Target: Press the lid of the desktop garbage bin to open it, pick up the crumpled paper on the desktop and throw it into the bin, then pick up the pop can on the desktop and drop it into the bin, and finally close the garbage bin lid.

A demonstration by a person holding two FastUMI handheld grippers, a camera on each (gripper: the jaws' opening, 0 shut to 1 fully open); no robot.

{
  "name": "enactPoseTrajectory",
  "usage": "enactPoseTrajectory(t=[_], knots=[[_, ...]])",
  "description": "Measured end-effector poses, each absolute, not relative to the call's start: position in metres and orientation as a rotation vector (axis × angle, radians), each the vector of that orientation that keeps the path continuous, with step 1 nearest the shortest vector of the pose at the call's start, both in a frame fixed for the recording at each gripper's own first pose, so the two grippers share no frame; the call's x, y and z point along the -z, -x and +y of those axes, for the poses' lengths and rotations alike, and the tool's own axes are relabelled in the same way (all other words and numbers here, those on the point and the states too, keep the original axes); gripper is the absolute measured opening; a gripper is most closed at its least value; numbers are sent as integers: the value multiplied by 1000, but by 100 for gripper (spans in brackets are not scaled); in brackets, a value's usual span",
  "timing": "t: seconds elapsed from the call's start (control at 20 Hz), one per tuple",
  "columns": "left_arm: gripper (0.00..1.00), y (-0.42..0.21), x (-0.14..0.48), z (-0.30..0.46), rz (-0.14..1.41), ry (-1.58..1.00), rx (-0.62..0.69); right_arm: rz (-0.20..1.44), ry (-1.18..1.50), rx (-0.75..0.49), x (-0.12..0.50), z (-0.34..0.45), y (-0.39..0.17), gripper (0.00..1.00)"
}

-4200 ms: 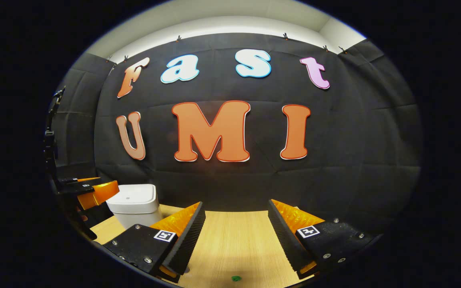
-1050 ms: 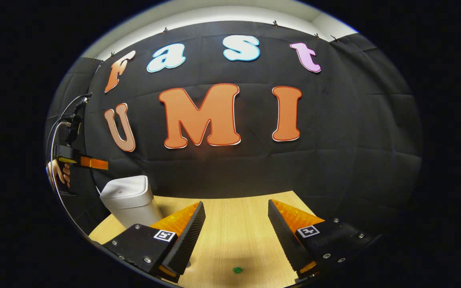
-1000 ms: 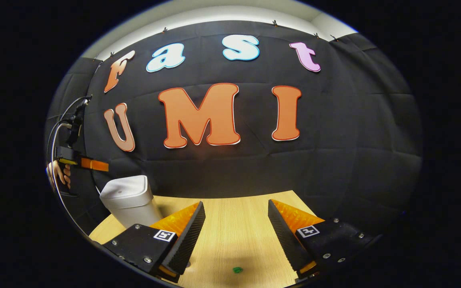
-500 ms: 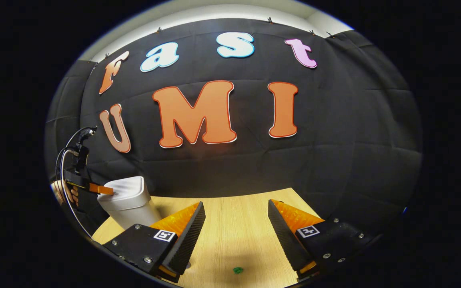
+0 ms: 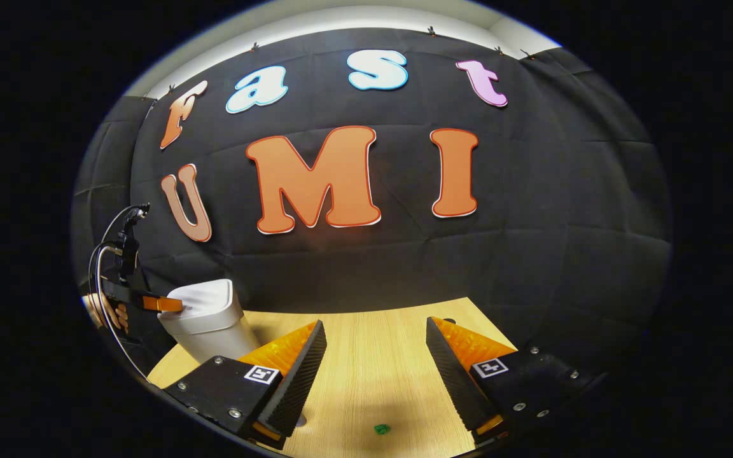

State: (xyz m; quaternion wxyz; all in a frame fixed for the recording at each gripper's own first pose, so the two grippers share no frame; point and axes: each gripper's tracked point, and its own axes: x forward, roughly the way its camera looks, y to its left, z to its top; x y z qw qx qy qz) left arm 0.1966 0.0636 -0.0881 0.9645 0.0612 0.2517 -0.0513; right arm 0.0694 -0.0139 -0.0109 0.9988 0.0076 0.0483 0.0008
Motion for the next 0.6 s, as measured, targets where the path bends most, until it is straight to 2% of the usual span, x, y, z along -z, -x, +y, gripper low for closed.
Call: enactPoseTrajectory(t=[0.15,0.4,0.6], knots=[[0,-197,56,70,439,-118,44,89,-6,-7,5,-15,-65,94],[0,-158,-39,44,172,-134,37,59,2,-2,-6,-17,-60,94],[0,-127,-59,21,69,-113,57,60,10,-4,-6,-16,-57,94]])
